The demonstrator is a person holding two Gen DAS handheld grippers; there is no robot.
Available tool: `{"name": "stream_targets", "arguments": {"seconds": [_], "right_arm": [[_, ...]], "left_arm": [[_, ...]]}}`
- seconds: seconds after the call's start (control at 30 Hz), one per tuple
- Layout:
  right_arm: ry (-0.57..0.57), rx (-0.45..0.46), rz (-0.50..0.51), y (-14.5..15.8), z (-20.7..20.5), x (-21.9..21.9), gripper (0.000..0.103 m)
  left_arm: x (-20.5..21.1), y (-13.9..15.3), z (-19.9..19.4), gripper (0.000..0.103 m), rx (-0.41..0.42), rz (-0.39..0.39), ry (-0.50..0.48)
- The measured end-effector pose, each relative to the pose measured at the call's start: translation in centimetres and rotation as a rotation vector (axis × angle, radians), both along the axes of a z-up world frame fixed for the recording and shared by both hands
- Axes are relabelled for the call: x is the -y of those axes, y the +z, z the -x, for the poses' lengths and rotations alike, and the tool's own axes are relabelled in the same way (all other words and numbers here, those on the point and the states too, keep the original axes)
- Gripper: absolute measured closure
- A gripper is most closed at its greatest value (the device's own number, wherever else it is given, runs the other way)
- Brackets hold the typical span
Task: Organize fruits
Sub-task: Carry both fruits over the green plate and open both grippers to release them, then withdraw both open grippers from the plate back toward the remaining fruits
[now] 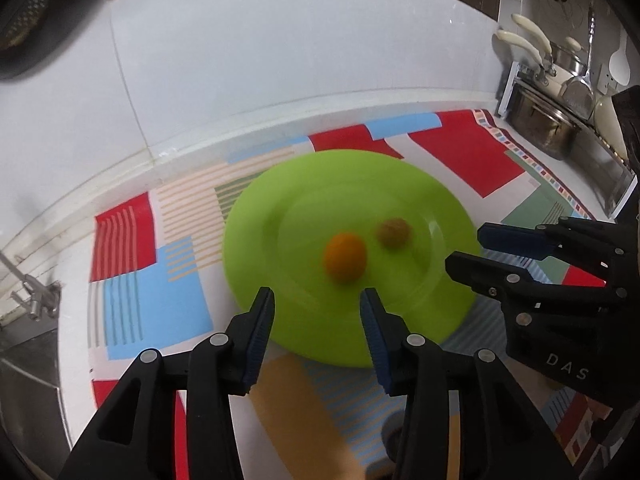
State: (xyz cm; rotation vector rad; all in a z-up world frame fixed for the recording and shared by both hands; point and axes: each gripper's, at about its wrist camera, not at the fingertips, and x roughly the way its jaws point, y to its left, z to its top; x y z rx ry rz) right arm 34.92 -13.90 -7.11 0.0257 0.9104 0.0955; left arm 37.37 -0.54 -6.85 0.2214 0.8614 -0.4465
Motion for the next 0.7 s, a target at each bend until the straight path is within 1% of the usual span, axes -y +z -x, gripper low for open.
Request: {"name": "stream_targets", "arguments": {"seconds": [0.17,0.2,0.27,0.33,0.4,0.47,0.53,0.63,0.7], "right_arm": [[0.021,0.049,-0.032,1.8,2.1,0.2,0.065],[0.026,0.06,-0.034,2.2,2.6,0.2,0.065],[0.035,0.081,-0.033,3.0,3.7,0.1,0.065],[0.043,0.103,-0.035,3.8,4.9,0.2,0.065],[0.048,0.118,-0.039,4.4,5.9,0.3,0.059],[0.053,0.138,-0.042,5.1,7.1,0.5,0.058],[0.059,0.154,-0.038,5.7,8.3,0.6,0.057],[0.061,0.177,-0.035,6.4,10.0,0.8,0.048],[0.063,0.187,-0.035,6.7,11.0,0.9,0.048]], "left_arm": [[-0.2,1.8,2.3,0.051,0.041,-0.022,0.04],[-0.2,2.2,2.7,0.05,0.05,-0.021,0.044],[-0.3,3.0,4.0,0.045,0.071,-0.017,0.061],[-0.5,3.8,5.2,0.044,0.088,-0.01,0.078],[-0.6,4.3,6.4,0.041,0.096,-0.003,0.092],[-0.9,4.9,7.9,0.036,0.096,0.009,0.113],[-1.1,5.3,9.0,0.034,0.099,0.024,0.125],[-1.6,6.1,11.0,0.029,0.116,0.033,0.159],[-2.1,6.5,12.2,0.028,0.126,0.033,0.175]]}}
